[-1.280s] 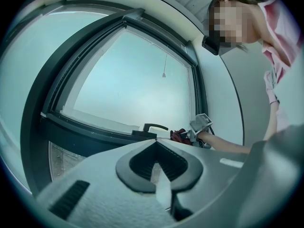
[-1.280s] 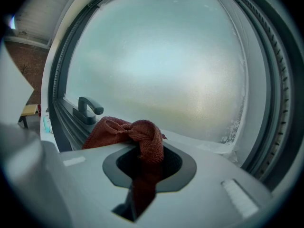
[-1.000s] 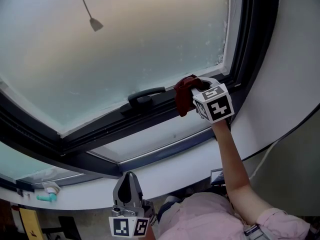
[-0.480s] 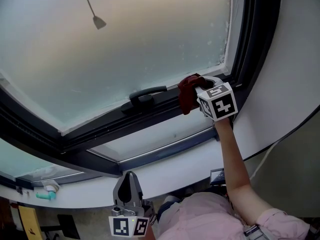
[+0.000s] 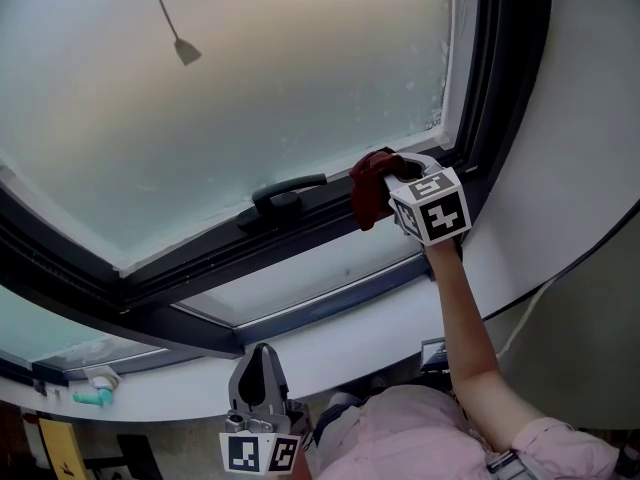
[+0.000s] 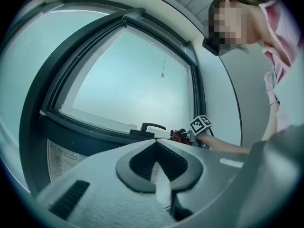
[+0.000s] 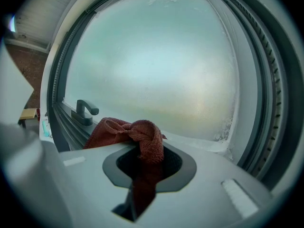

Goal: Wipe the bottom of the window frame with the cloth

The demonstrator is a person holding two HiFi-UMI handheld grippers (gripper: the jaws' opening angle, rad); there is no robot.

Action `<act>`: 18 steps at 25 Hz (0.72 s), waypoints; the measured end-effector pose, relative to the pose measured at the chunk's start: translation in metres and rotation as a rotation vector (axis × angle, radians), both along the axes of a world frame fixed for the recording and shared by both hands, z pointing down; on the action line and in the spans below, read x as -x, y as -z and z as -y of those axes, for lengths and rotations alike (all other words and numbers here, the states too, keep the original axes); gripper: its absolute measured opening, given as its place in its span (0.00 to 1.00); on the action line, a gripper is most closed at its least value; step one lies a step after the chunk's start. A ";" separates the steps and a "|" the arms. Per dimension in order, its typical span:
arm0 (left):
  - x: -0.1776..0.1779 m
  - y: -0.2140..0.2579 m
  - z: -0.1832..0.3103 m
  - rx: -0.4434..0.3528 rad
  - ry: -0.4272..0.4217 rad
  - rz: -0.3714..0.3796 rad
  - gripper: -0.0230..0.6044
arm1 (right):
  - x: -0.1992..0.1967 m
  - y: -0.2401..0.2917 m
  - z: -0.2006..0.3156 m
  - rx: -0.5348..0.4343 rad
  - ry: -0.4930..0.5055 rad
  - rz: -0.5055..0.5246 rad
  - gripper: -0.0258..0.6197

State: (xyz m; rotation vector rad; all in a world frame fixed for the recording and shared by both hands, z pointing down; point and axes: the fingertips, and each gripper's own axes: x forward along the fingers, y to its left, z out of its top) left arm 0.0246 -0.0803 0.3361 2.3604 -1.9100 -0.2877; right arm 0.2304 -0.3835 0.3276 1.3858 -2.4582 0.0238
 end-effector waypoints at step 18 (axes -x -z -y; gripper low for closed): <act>0.004 -0.001 -0.003 -0.001 0.001 -0.007 0.04 | -0.014 -0.002 0.005 0.028 -0.027 0.018 0.13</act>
